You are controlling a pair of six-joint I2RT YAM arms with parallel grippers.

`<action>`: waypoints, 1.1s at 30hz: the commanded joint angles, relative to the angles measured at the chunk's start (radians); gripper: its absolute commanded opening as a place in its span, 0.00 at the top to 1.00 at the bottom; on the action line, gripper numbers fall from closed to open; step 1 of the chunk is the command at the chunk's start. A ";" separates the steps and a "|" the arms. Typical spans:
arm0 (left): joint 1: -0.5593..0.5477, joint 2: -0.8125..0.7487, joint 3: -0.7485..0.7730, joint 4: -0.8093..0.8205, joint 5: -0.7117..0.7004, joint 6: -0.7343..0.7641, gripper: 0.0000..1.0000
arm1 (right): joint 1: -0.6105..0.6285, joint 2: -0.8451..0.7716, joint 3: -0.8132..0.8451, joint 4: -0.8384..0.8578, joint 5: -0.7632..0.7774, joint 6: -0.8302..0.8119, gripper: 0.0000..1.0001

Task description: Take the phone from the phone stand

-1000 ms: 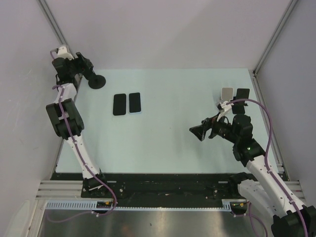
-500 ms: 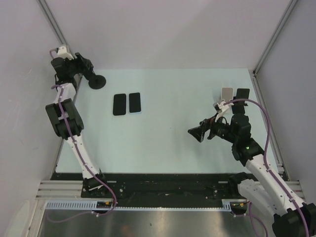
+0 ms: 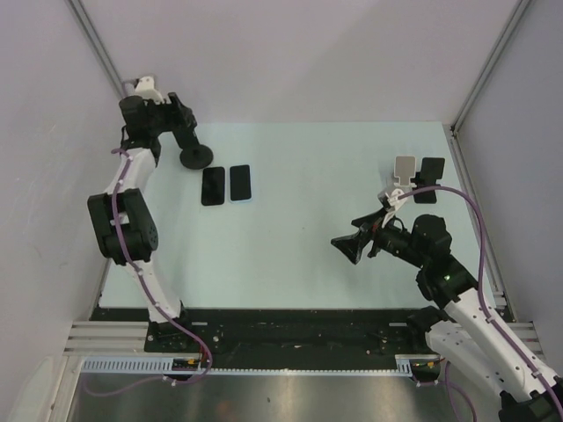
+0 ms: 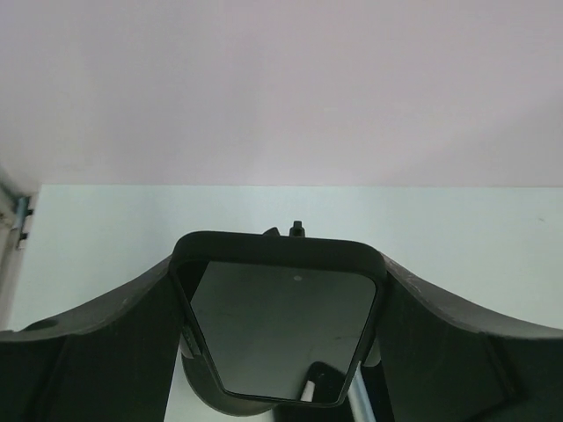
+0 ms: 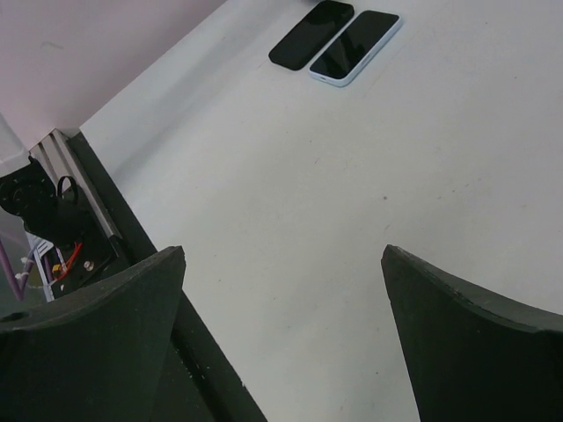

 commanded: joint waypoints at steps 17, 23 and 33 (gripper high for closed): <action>-0.648 -0.795 -0.492 0.165 -0.230 -0.057 1.00 | 0.040 -0.041 0.110 -0.187 0.131 0.069 0.00; -0.843 -0.916 -0.641 0.148 -0.309 -0.086 1.00 | 0.135 -0.029 0.110 -0.155 0.181 0.084 0.00; -1.096 -0.941 -0.822 0.158 -0.499 -0.178 1.00 | 0.515 0.069 0.085 -0.092 0.563 0.058 0.02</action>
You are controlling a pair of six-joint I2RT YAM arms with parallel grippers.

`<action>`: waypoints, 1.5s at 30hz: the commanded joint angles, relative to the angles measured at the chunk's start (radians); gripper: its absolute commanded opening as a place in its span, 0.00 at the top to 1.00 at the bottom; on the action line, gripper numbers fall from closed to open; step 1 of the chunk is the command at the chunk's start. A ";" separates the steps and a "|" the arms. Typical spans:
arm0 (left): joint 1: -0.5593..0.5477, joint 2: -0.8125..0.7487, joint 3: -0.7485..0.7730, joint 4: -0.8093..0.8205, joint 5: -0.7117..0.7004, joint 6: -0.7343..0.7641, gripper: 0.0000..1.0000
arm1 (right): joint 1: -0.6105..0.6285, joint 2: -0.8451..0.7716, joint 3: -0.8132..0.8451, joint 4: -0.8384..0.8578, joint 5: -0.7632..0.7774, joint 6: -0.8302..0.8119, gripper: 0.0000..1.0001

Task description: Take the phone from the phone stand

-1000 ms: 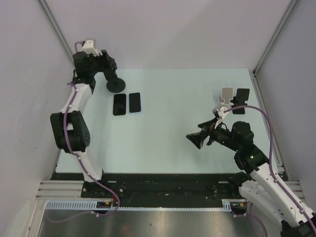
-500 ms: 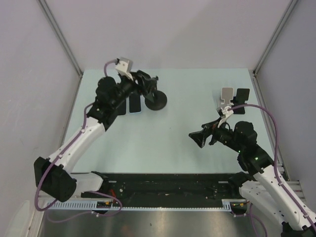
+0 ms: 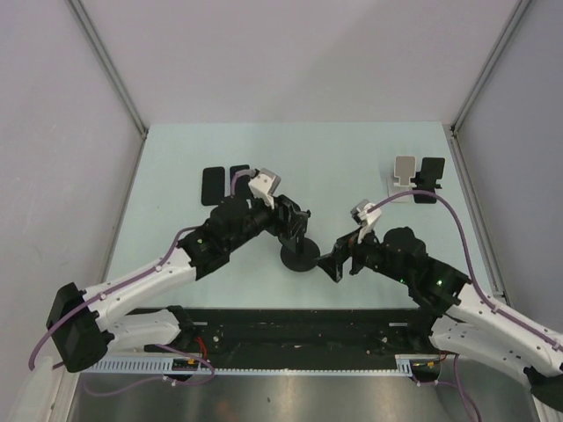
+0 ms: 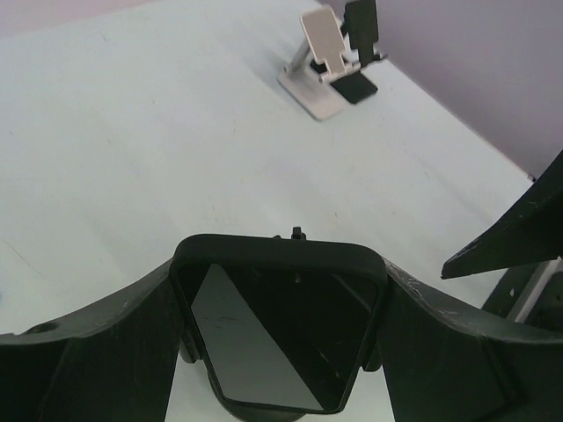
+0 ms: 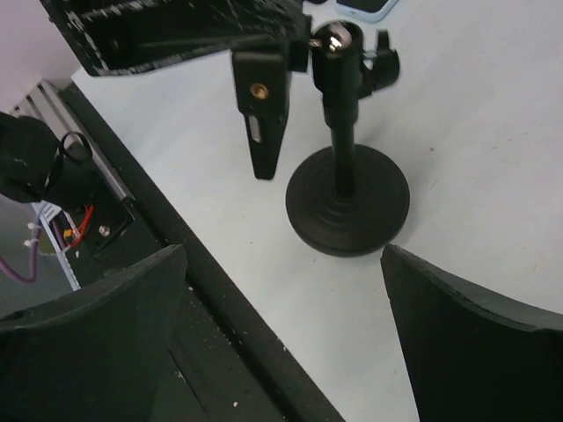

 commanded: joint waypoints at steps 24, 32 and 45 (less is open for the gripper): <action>-0.150 -0.097 -0.187 0.236 -0.077 -0.195 1.00 | 0.313 0.287 -0.006 0.352 0.408 -0.001 0.50; -0.153 -0.103 -0.193 0.235 -0.031 -0.178 1.00 | 0.300 0.282 -0.004 0.318 0.445 0.019 0.73; -0.152 -0.112 -0.112 0.057 0.005 -0.020 1.00 | 0.290 0.209 -0.029 0.257 0.329 -0.050 1.00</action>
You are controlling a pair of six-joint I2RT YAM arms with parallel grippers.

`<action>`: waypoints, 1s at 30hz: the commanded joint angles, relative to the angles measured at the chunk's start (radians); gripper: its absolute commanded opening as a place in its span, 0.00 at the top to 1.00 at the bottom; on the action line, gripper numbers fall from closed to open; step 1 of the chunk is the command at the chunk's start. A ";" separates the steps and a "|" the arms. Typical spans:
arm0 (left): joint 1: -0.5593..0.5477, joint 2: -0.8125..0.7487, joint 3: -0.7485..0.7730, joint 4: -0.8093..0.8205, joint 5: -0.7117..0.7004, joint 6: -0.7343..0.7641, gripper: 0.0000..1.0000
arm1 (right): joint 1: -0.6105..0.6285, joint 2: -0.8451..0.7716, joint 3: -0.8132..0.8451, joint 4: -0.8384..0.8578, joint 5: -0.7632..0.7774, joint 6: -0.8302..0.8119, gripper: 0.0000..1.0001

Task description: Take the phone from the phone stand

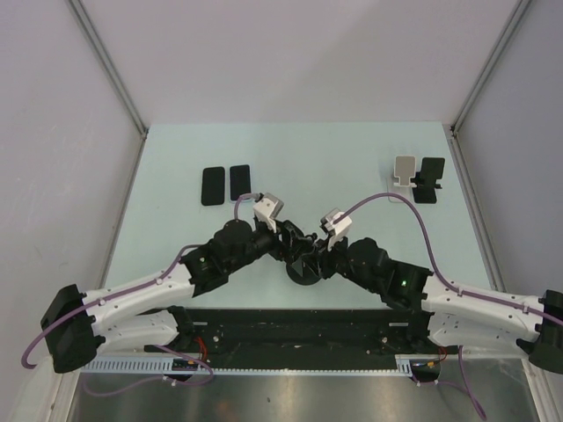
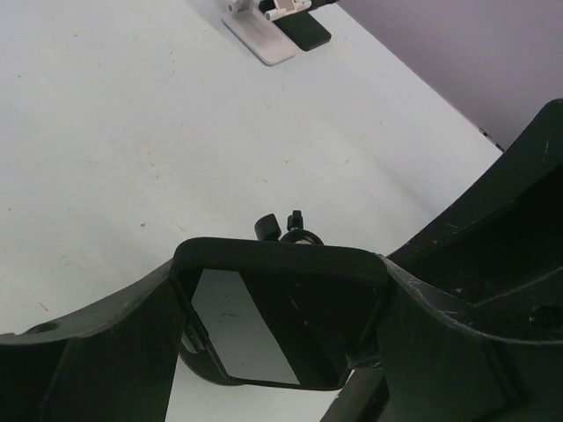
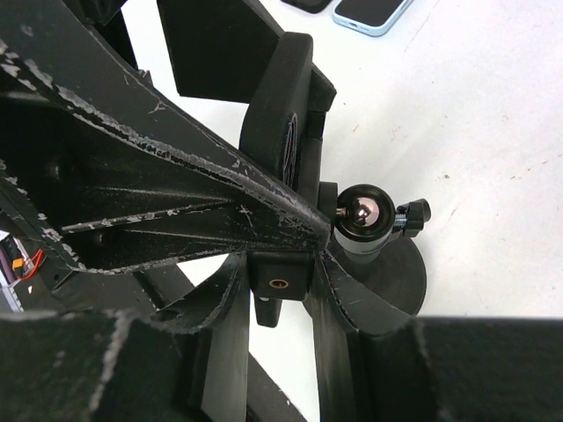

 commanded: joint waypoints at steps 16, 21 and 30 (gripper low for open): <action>0.124 -0.095 0.073 -0.106 0.259 0.094 0.99 | -0.123 -0.086 -0.051 -0.021 -0.254 -0.064 1.00; 0.173 -0.123 0.060 -0.118 0.301 0.091 1.00 | -0.151 -0.088 -0.062 -0.017 -0.263 -0.059 1.00; 0.201 -0.152 0.041 -0.124 0.316 0.113 1.00 | -0.195 -0.079 -0.066 -0.019 -0.303 -0.034 1.00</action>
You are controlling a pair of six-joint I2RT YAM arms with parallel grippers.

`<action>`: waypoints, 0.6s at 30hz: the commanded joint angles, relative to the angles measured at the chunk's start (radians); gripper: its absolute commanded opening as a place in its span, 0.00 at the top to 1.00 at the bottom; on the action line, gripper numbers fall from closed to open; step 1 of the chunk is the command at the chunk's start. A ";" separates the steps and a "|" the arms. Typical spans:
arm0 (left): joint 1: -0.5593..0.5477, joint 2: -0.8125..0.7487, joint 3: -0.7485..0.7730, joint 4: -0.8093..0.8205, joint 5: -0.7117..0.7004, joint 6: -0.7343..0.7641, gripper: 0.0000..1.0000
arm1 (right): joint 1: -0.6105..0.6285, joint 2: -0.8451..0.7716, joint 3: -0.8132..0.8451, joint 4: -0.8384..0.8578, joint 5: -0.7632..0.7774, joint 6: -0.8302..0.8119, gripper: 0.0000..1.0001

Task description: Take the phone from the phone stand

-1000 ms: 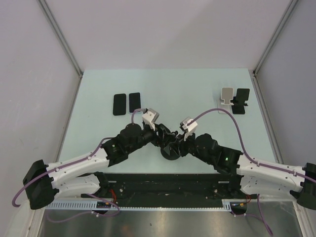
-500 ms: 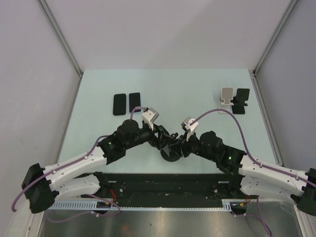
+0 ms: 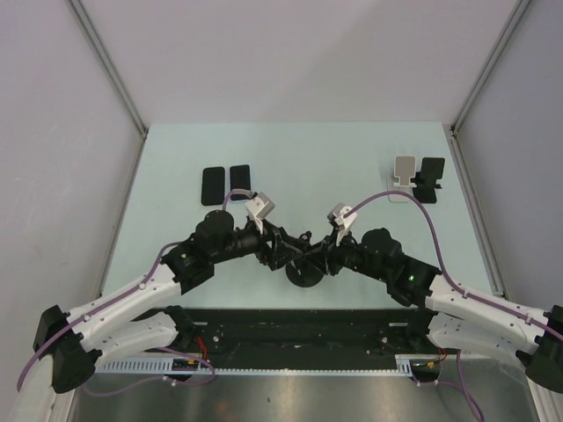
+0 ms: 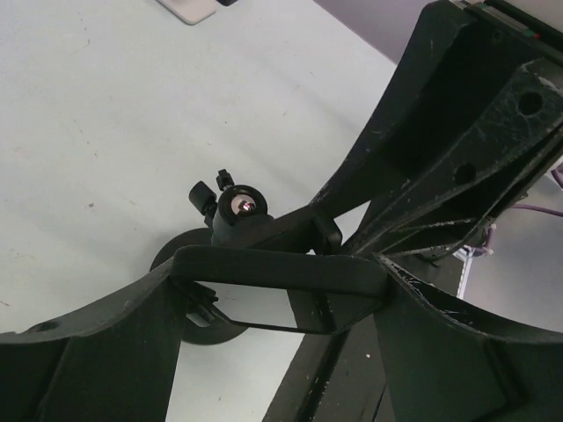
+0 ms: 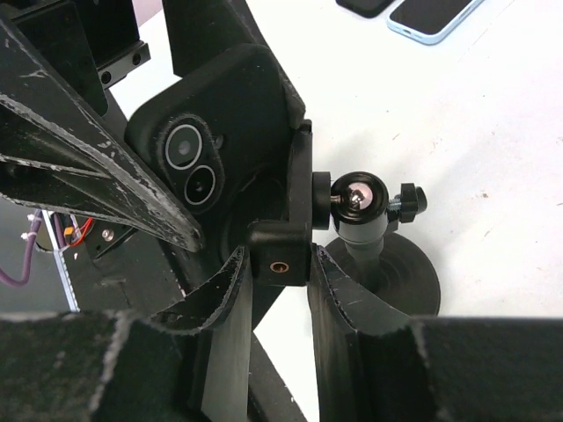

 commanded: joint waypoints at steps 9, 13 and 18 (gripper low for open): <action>0.031 -0.025 0.037 0.127 -0.023 -0.017 1.00 | -0.023 0.027 -0.013 0.005 0.123 0.026 1.00; -0.051 -0.013 0.060 0.178 -0.080 -0.041 1.00 | 0.001 0.067 -0.011 0.054 0.160 0.034 1.00; -0.122 0.006 0.089 0.227 -0.135 -0.069 1.00 | 0.038 0.095 -0.013 0.100 0.247 0.063 1.00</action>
